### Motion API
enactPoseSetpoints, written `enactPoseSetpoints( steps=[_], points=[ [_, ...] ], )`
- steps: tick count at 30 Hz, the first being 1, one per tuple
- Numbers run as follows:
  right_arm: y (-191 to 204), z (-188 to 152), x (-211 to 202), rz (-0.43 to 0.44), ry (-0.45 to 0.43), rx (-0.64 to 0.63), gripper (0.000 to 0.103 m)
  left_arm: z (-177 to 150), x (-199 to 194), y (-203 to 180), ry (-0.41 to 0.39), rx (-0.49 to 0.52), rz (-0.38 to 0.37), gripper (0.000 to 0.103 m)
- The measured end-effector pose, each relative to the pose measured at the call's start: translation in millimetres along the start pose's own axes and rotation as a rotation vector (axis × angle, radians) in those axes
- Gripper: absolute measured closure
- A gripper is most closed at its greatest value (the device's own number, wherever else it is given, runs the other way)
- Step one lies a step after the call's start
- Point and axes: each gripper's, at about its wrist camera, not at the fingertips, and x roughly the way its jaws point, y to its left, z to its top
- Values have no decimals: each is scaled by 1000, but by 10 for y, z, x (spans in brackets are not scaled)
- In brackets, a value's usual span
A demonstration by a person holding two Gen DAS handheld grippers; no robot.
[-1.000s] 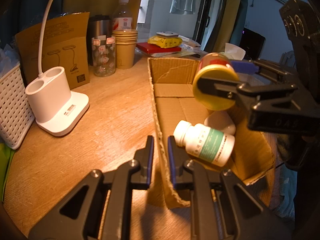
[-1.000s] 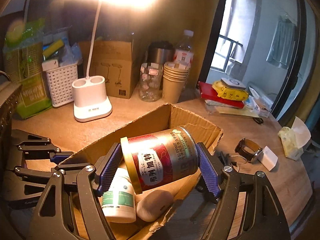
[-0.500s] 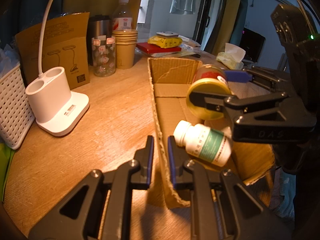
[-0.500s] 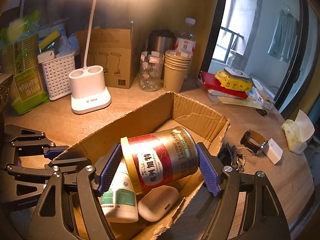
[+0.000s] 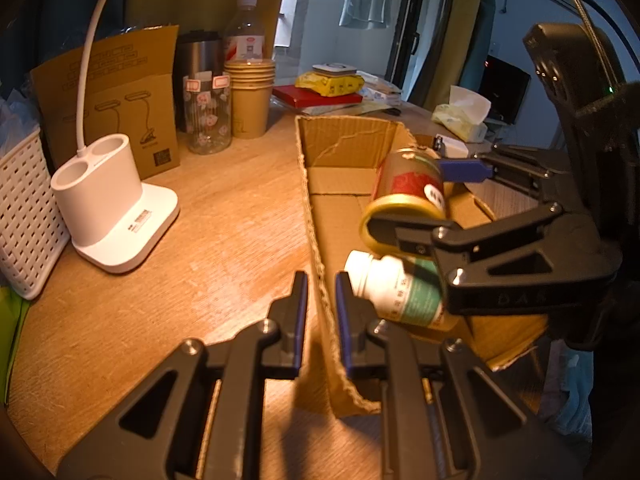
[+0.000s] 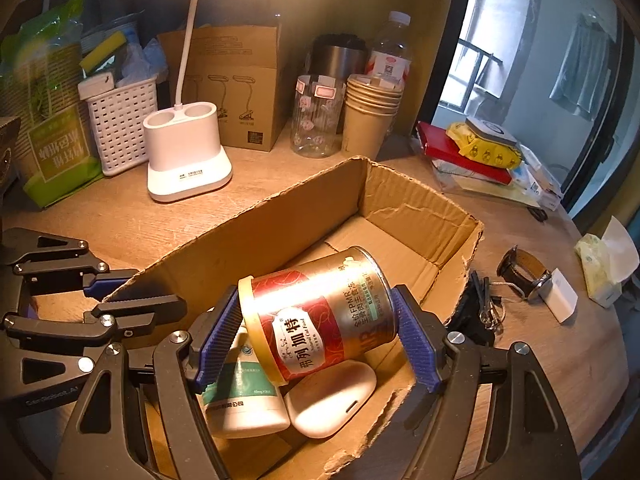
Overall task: Organize rigid objects
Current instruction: 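Drop the tin can into the box by opening the right gripper, then move the right gripper to the black car key and grasp it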
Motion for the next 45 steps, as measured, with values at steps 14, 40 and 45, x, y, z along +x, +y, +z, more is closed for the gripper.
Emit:
enactPoseSetpoints(
  steps=[14, 40, 45],
  points=[
    [-32, -4, -87, 27, -18, 12, 26, 8, -3, 22, 0, -1, 1, 88],
    [-770, -252, -601, -115, -107, 183, 26, 6, -4, 17, -1, 0, 2, 88],
    [-876, -313, -604, -135, -104, 210, 26, 4, -4, 13, 0, -1, 2, 88]
  ],
)
